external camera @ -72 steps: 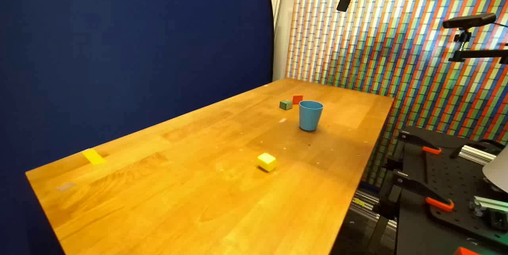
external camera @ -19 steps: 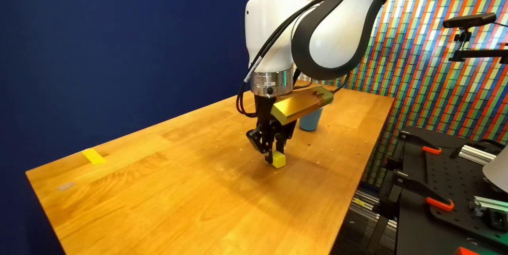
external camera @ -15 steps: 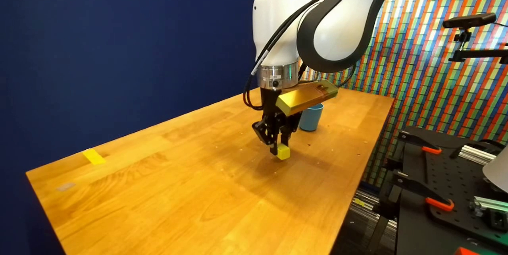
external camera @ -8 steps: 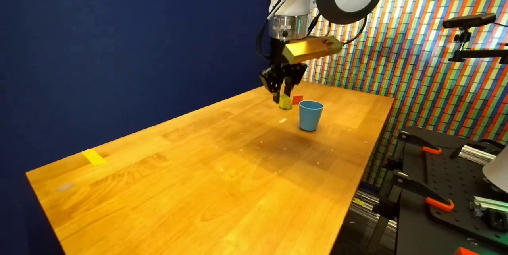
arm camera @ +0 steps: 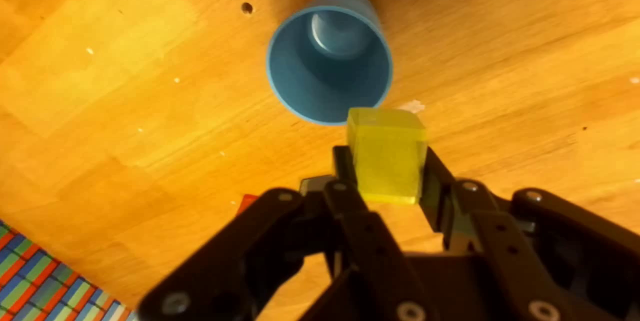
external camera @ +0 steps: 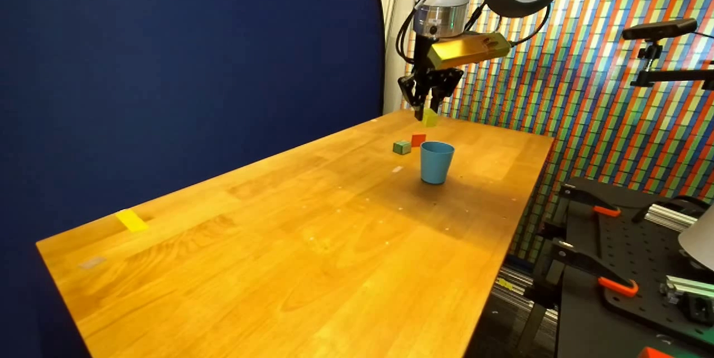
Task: Put the yellow block in the cup
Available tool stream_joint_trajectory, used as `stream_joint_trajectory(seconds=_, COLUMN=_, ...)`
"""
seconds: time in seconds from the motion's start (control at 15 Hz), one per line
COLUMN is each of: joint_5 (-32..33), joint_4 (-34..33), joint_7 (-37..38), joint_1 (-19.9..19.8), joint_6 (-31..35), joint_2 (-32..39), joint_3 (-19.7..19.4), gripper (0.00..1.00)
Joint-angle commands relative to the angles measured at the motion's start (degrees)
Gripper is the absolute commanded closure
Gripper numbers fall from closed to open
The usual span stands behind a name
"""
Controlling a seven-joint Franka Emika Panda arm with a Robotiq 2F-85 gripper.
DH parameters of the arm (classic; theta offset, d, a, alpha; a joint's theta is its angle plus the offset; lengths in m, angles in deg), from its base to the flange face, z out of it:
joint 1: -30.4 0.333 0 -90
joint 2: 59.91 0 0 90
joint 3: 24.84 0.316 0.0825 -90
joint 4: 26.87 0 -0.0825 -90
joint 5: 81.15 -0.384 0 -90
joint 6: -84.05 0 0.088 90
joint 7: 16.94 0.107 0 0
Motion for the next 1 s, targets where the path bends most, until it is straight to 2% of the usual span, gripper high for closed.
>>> stream_joint_trajectory(seconds=0.0, joint_5=2.2, joint_4=2.8, joint_7=2.1, joint_1=-4.1, joint_6=1.3, joint_2=-1.6, joint_3=2.2, gripper=0.84)
stream_joint_trajectory(seconds=0.2, joint_5=1.8, joint_4=3.4, joint_7=2.0, joint_1=-5.6, joint_6=2.4, joint_2=0.2, joint_3=3.0, gripper=0.84)
stream_joint_trajectory(seconds=0.27, joint_5=2.2, joint_4=3.6, joint_7=2.7, joint_1=-5.8, joint_6=3.1, joint_2=0.5, joint_3=3.0, gripper=0.59)
stream_joint_trajectory(seconds=0.33, joint_5=2.3, joint_4=3.9, joint_7=2.7, joint_1=-6.0, joint_6=3.9, joint_2=0.9, joint_3=3.1, gripper=0.39)
stream_joint_trajectory(seconds=0.6, joint_5=-1.6, joint_4=4.3, joint_7=-0.4, joint_1=-6.1, joint_6=6.5, joint_2=1.6, joint_3=3.6, gripper=0.11)
stream_joint_trajectory(seconds=0.67, joint_5=-6.6, joint_4=5.2, joint_7=-3.8, joint_1=-6.6, joint_6=9.4, joint_2=1.4, joint_3=4.1, gripper=0.02)
stream_joint_trajectory(seconds=0.73, joint_5=-2.0, joint_4=3.7, joint_7=0.0, joint_1=-5.5, joint_6=5.3, joint_2=2.1, joint_3=3.5, gripper=0.21)
stream_joint_trajectory(seconds=0.87, joint_5=-4.9, joint_4=4.2, joint_7=-1.8, joint_1=-5.5, joint_6=7.1, joint_2=2.2, joint_3=3.7, gripper=0.05)
stream_joint_trajectory(seconds=0.93, joint_5=-5.2, joint_4=4.3, joint_7=-2.0, joint_1=-5.5, joint_6=7.4, joint_2=2.2, joint_3=3.7, gripper=0.02)
